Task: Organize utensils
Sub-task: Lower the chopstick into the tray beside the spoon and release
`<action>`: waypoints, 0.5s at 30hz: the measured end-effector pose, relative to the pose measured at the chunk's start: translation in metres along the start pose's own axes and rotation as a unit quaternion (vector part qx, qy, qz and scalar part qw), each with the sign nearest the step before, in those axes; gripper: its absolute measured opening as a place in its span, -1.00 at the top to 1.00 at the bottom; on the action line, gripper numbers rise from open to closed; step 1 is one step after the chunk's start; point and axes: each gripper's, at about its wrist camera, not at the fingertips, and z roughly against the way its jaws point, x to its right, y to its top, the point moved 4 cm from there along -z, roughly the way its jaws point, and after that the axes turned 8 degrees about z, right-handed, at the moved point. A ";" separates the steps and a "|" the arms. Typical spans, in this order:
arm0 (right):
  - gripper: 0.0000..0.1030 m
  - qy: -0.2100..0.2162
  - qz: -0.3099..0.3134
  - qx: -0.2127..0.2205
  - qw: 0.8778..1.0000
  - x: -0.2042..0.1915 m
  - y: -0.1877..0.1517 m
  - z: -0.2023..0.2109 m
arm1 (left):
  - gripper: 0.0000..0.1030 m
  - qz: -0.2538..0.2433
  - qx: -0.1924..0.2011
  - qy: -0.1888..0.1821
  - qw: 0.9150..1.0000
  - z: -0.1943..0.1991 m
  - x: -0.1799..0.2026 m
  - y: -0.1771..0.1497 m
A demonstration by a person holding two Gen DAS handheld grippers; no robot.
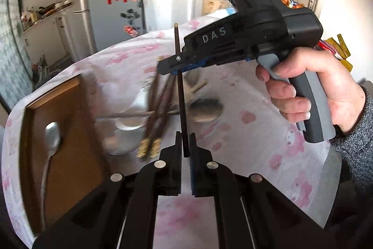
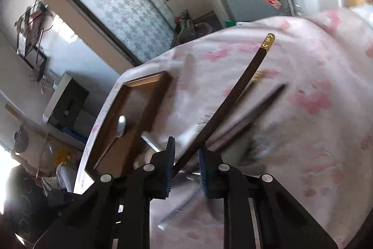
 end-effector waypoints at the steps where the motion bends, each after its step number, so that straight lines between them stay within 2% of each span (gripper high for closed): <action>1: 0.64 0.003 0.005 -0.001 1.000 -0.008 0.002 -0.005 | 0.87 0.005 0.000 0.006 1.000 0.004 -0.008 -0.003; 9: 0.67 0.039 0.049 -0.037 0.997 -0.085 0.022 -0.081 | 0.89 0.063 -0.008 0.065 0.996 0.031 -0.091 -0.030; 15: 0.67 0.027 0.057 -0.065 0.996 -0.103 0.026 -0.123 | 0.88 0.101 -0.019 0.080 0.991 0.028 -0.130 -0.040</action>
